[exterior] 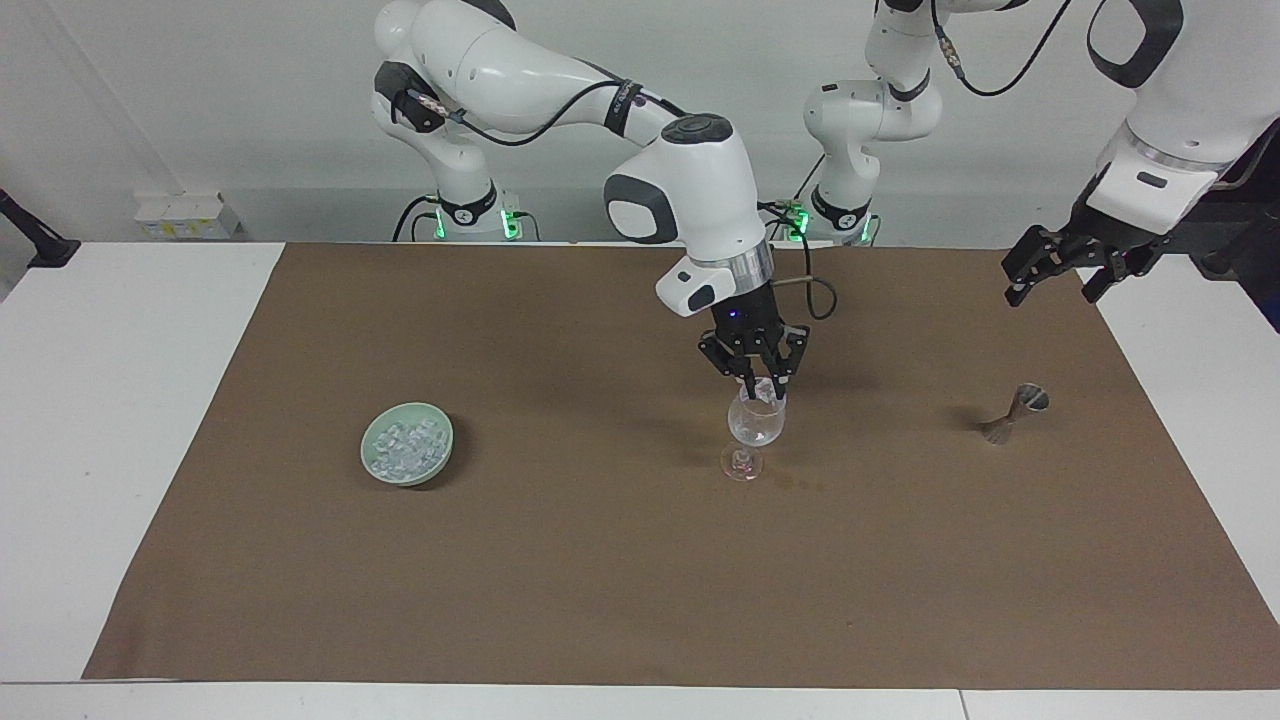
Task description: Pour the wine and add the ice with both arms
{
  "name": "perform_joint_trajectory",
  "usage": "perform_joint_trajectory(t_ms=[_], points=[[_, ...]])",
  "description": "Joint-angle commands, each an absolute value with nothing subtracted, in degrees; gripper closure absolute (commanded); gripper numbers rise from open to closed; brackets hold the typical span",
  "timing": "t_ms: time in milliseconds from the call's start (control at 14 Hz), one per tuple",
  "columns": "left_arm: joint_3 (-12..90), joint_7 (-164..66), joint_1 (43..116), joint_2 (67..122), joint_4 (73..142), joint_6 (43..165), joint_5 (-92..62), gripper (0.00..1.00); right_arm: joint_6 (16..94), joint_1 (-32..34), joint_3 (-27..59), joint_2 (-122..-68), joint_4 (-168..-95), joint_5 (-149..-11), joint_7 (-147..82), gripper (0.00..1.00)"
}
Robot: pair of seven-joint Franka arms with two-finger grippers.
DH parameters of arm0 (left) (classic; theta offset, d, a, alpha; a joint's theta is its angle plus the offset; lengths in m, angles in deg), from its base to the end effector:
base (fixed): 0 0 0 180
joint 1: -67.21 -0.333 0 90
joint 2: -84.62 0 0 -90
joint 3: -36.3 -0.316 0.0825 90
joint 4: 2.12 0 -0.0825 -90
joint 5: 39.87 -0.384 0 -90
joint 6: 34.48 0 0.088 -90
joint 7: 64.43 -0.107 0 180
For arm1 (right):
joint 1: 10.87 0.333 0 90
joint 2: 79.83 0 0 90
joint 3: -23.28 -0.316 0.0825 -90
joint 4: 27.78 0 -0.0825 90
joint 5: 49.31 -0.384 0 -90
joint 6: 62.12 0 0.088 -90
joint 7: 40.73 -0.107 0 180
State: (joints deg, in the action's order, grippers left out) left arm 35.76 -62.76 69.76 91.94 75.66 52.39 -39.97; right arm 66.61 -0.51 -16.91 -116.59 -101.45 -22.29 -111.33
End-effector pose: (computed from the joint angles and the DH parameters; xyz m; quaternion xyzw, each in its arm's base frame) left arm 0.5885 -0.0209 0.6467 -0.9999 0.0030 -0.0155 0.0010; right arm 0.5873 0.4680 0.4839 -0.9595 0.1627 -0.1391 0.1833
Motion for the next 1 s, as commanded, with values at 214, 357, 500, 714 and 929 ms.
perform_joint_trajectory(t_ms=[214, 357, 500, 714, 929], points=[[35.7, -63.2, 69.4, 91.7, 76.0, 53.2, -39.1, 0.0, 68.1, -1.0, -18.1, -117.7, -101.3, -20.1, -112.7, 0.63], [35.8, -63.3, 69.6, 91.7, 76.0, 53.2, -39.2, 0.0, 68.1, -1.0, -18.1, -117.9, -101.7, -20.1, -112.7, 0.59], [35.8, -63.4, 69.7, 91.7, 76.0, 53.1, -39.2, 0.0, 68.1, -1.0, -18.1, -117.9, -101.7, -20.1, -112.7, 0.55], [35.8, -63.1, 69.8, 91.7, 76.0, 53.2, -39.2, 0.0, 68.2, -1.0, -18.1, -117.9, -101.6, -20.0, -112.8, 0.53], [35.8, -63.3, 69.8, 91.7, 75.9, 53.2, -39.2, 0.0, 68.1, -0.9, -18.1, -117.8, -101.5, -20.0, -113.1, 0.43]])
